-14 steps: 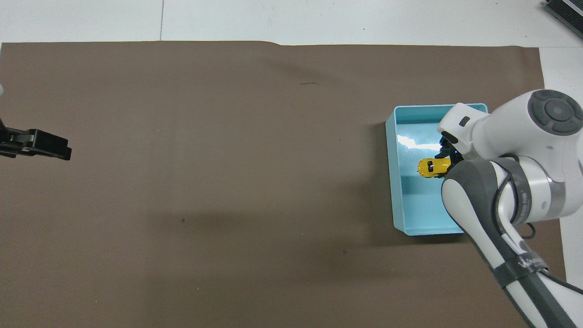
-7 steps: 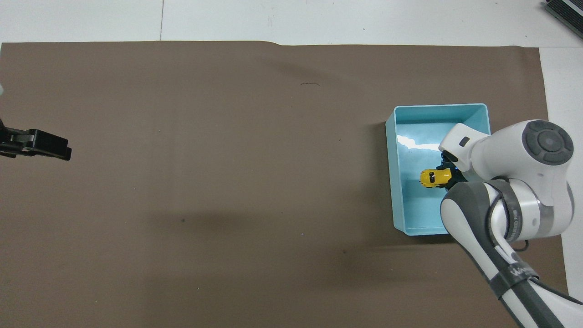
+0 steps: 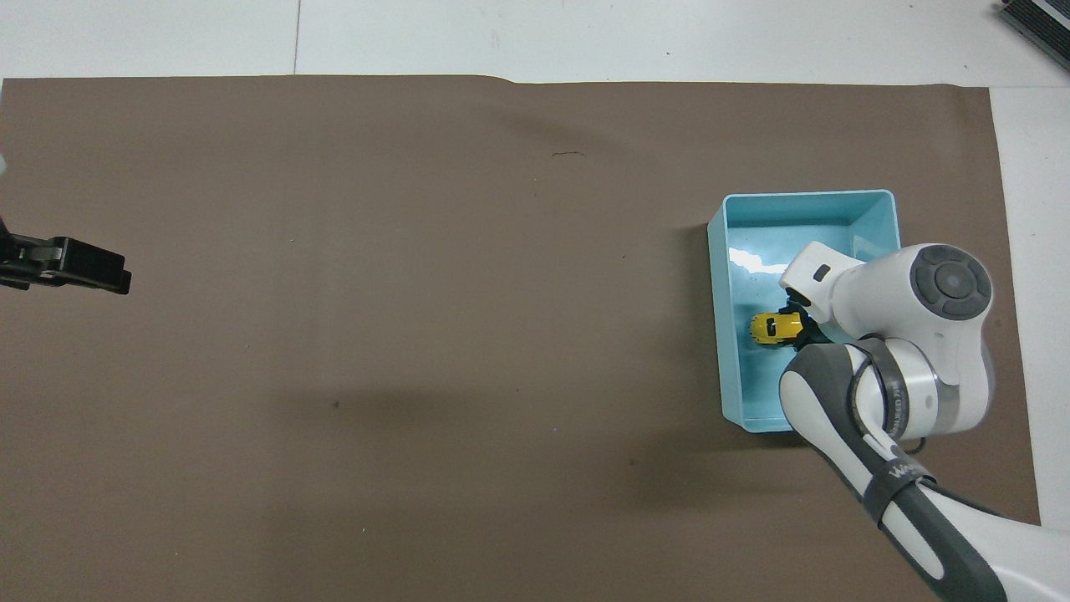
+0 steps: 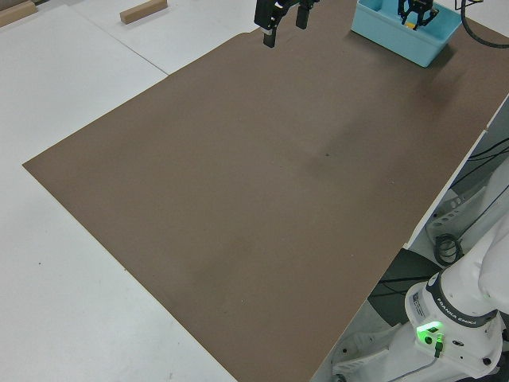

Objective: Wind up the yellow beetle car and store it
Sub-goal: 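Lower the car into the blue bin with the right gripper, then open the right gripper and lift it away from the car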

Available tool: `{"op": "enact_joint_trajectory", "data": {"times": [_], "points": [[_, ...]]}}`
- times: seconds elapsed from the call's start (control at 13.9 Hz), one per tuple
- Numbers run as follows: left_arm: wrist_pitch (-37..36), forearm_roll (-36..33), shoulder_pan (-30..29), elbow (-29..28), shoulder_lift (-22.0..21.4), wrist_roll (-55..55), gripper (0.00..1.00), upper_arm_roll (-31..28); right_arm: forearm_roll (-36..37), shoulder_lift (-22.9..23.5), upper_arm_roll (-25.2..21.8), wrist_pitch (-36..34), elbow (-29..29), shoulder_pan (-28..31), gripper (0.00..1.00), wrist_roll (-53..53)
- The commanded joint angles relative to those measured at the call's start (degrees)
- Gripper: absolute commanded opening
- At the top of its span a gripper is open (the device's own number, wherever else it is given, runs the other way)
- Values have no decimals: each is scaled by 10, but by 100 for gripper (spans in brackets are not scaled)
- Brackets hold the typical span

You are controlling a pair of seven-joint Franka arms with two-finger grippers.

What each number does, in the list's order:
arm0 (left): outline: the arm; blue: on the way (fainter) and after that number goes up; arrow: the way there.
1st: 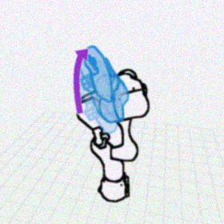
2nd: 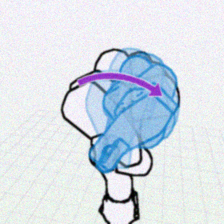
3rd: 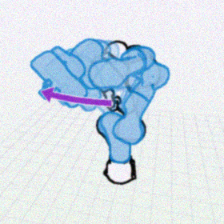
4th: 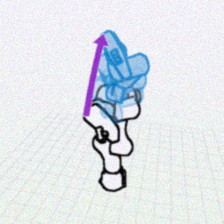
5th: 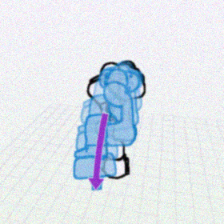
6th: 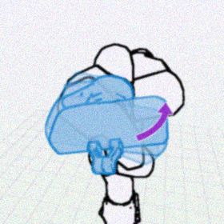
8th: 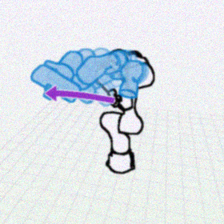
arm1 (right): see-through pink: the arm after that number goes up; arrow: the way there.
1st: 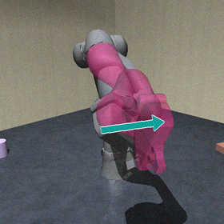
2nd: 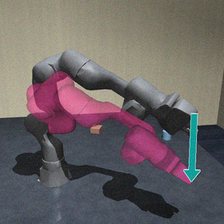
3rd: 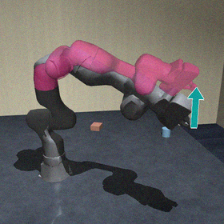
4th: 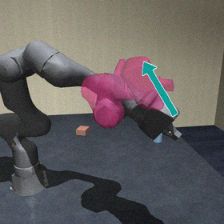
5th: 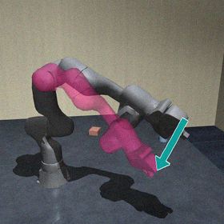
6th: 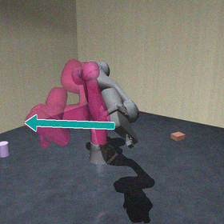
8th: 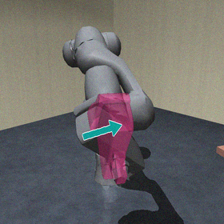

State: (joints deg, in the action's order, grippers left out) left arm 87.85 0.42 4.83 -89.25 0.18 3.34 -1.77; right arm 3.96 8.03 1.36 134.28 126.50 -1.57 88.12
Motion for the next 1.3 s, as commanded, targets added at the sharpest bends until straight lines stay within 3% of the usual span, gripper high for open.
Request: {"op": "enact_joint_trajectory", "data": {"times": [0.0, 0.07, 0.14, 0.29, 0.58, 0.79, 1.22], "points": [[-4, -9, -8, -12, -13, -6, 100, 7, 8, -5, 6, -1, 3, 10, 52, 8], [-4, -9, -8, -12, -12, -5, 100, 7, 8, -5, 6, -4, 1, 10, 94, 5], [-4, -9, -8, -12, -12, -6, 100, 7, 8, -3, 6, -9, -3, 12, 100, 4], [-4, -9, -8, -12, -13, -6, 100, 7, -2, -3, 7, -26, -24, 6, 100, -3], [-4, -9, -8, -12, -13, -6, 100, 7, -9, -10, 14, -145, -119, 2, 100, -50], [-4, -9, -8, -12, -13, -5, 100, 7, -56, -14, 14, -207, -185, 2, 100, -95], [-4, -9, -8, -12, -13, -5, 100, 7, -62, -61, 15, -287, -247, 2, 100, -253]]}}
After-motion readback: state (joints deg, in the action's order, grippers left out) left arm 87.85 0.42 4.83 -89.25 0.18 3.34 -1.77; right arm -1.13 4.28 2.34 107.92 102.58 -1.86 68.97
